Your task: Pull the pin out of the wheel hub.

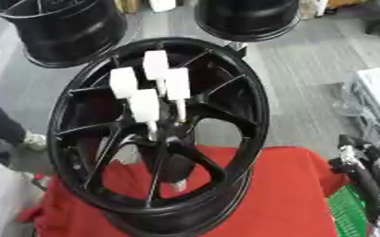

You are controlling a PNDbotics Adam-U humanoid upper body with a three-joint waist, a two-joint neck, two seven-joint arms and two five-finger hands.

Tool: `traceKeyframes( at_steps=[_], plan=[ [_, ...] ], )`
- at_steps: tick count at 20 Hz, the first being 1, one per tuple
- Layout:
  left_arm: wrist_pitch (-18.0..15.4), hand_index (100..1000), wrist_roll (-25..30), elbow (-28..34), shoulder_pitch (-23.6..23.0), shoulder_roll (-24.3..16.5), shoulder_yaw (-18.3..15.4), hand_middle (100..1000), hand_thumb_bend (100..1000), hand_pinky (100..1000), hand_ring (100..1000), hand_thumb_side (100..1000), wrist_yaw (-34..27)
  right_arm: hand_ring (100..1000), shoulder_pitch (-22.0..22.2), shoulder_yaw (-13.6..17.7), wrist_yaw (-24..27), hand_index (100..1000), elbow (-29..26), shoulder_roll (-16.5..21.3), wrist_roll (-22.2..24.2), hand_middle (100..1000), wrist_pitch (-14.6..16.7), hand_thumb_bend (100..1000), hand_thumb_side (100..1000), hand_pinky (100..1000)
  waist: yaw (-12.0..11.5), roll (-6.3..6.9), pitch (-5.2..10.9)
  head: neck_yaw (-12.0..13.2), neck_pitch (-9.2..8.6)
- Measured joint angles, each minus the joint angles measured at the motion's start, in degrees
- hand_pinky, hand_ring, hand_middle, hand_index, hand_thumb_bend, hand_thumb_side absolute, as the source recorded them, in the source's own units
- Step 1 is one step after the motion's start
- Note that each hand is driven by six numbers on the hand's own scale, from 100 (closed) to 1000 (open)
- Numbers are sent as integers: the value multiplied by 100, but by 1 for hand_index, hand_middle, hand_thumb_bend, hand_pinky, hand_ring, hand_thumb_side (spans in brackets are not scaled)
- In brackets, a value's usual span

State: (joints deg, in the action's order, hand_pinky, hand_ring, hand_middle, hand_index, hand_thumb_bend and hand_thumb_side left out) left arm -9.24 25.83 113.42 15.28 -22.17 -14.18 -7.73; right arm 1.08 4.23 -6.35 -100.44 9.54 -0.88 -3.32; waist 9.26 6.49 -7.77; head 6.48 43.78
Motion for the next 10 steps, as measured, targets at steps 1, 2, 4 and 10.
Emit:
traceKeyframes(
  at_steps=[1, 2, 4, 10],
  plan=[
    [-87, 829, 87, 1, 44, -139, 143, 705, 356, 581, 457, 484, 80, 538, 5, 0, -3, 770, 6, 23, -2, 778, -2, 100, 653, 533, -7, 10, 9, -4, 0],
    [-174, 829, 174, 1, 102, -275, 285, 705, 356, 581, 457, 484, 162, 538, 21, 0, -12, 770, 13, 46, -6, 778, -6, 100, 653, 533, -16, 16, 31, -7, 1],
    [-356, 829, 356, -64, 304, -569, 580, 709, 404, 577, 457, 514, 349, 538, 61, -1, -28, 770, 27, 87, -14, 778, -14, 100, 660, 533, -23, 36, 96, -8, 14],
    [-962, 838, 960, -867, 1242, -1541, 1578, 713, 478, 578, 463, 655, 948, 538, 112, -2, -41, 770, 34, 102, -16, 778, -18, 100, 661, 533, 2, -21, 141, -6, 40]
  ],
)
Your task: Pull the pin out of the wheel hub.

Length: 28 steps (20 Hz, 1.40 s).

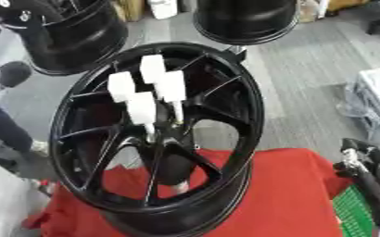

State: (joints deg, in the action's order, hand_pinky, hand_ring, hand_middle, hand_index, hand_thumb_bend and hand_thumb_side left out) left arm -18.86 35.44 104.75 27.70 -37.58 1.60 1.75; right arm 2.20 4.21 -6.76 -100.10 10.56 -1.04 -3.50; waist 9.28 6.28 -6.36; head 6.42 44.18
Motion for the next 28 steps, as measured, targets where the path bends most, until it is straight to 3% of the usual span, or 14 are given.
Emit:
traceKeyframes(
  at_steps=[5, 11, 17, 28],
  plan=[
    [-474, 837, 474, -793, 609, -797, 768, 716, 530, 569, 465, 703, 500, 539, 12, -19, 0, 770, 34, -8, 6, 778, -5, 100, 676, 533, 82, -36, 0, 25, 2],
    [-609, 827, 367, -1663, 919, -1532, 1020, 712, 573, 559, 444, 689, 982, 539, -19, -92, 2, 770, 55, -25, 59, 778, -4, 100, 680, 533, 219, -89, -2, 144, -3],
    [-1015, 824, -40, -2254, 1162, -1477, 1163, 711, 606, 548, 430, 683, 1532, 539, -19, -107, 3, 770, 66, -28, 78, 778, -5, 100, 690, 533, 234, -88, -4, 161, -5],
    [-1722, 818, -747, -2823, 1523, -847, 1520, 704, 599, 543, 418, 680, 2539, 540, -20, -110, 6, 770, 68, -29, 80, 778, -6, 100, 700, 532, 266, -75, -3, 205, -5]
  ],
)
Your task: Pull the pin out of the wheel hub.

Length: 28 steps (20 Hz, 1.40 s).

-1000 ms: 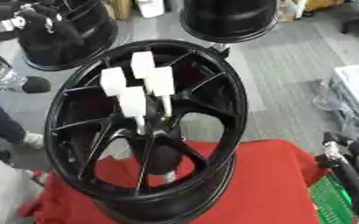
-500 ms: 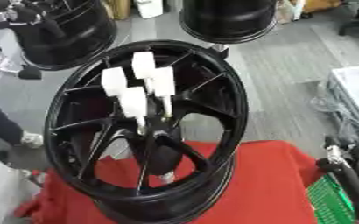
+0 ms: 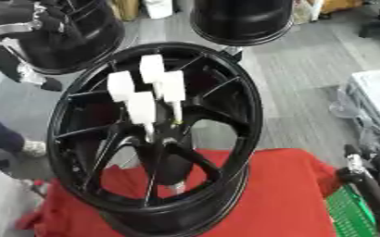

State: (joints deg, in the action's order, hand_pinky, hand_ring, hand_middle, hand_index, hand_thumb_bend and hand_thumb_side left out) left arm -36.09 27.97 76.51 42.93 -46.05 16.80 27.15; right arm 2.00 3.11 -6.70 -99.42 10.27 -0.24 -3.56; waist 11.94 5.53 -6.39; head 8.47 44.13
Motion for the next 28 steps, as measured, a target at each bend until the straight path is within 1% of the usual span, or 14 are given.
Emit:
traceKeyframes(
  at_steps=[2, 4, 7, 10, 17, 19, 23, 26, 28],
  plan=[
    [-113, 816, -113, -148, 44, 115, 19, 701, 587, 540, 416, 683, 139, 540, 0, -1, 1, 770, 1, 0, 0, 778, 0, 100, 701, 532, 4, 6, 1, 3, 0],
    [-210, 814, -210, -282, 83, 224, 36, 697, 554, 539, 414, 691, 252, 540, -2, -4, 7, 770, 2, 0, 3, 778, -1, 100, 707, 532, 18, 15, 1, 6, 0],
    [-304, 812, -304, -426, 148, 380, 74, 691, 538, 537, 411, 727, 359, 540, -4, -20, 20, 769, 22, 0, 11, 777, -5, 100, 707, 532, 39, 29, 1, 21, 0],
    [-331, 812, -331, -518, 185, 495, 125, 689, 535, 536, 409, 762, 401, 540, -10, -31, 26, 769, 35, 0, 14, 777, -6, 100, 707, 532, 52, 32, 2, 39, 0],
    [-295, 805, -295, -584, 267, 685, 241, 677, 535, 536, 406, 786, 433, 541, -25, -32, 39, 769, 38, 0, 18, 777, -4, 100, 709, 532, 65, 32, 4, 58, 0],
    [-260, 801, -260, -584, 286, 731, 272, 673, 533, 536, 404, 781, 433, 541, -27, -32, 40, 769, 40, 0, 20, 777, -2, 100, 709, 532, 67, 33, 4, 59, 0],
    [-177, 775, -177, -583, 290, 784, 318, 633, 523, 528, 384, 741, 433, 542, -30, -32, 40, 769, 48, 0, 20, 776, -2, 100, 710, 532, 72, 35, 5, 59, 0],
    [-125, 755, -125, -583, 290, 814, 346, 607, 515, 522, 367, 694, 433, 542, -33, -32, 40, 769, 54, 0, 20, 776, -2, 100, 713, 532, 73, 42, 10, 59, 0],
    [-97, 745, -97, -582, 290, 830, 351, 593, 500, 518, 361, 693, 433, 542, -43, -32, 40, 769, 62, 0, 20, 776, -2, 100, 711, 532, 74, 48, 10, 59, 0]
  ],
)
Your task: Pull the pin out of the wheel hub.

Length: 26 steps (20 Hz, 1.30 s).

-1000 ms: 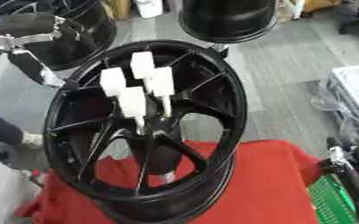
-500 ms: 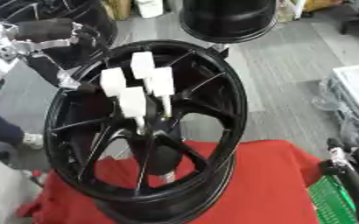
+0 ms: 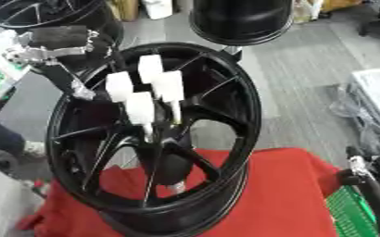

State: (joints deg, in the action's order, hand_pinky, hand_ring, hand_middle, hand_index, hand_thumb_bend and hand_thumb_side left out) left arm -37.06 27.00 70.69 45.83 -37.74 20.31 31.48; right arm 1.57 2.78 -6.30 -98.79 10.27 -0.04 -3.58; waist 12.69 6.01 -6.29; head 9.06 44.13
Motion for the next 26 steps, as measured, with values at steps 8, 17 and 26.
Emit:
traceKeyframes(
  at_steps=[8, 17, 26],
  plan=[
    [89, 705, 89, 0, -3, 94, 34, 523, 466, 501, 319, 626, -22, 543, -4, 0, 0, 768, 4, 0, 0, 776, 0, 100, 715, 532, 20, 2, 0, 0, 0],
    [104, 642, 104, 37, -6, 104, 69, 429, 368, 466, 252, 326, -57, 545, -6, 0, 1, 768, 5, 0, 0, 775, 0, 100, 715, 531, 23, 2, 0, -2, 0],
    [170, 577, 171, 75, -24, 146, 73, 356, 251, 437, 205, 195, -444, 546, -6, 0, 1, 768, 6, 0, 0, 775, 0, 100, 713, 531, 23, -9, 0, -3, -1]
  ],
)
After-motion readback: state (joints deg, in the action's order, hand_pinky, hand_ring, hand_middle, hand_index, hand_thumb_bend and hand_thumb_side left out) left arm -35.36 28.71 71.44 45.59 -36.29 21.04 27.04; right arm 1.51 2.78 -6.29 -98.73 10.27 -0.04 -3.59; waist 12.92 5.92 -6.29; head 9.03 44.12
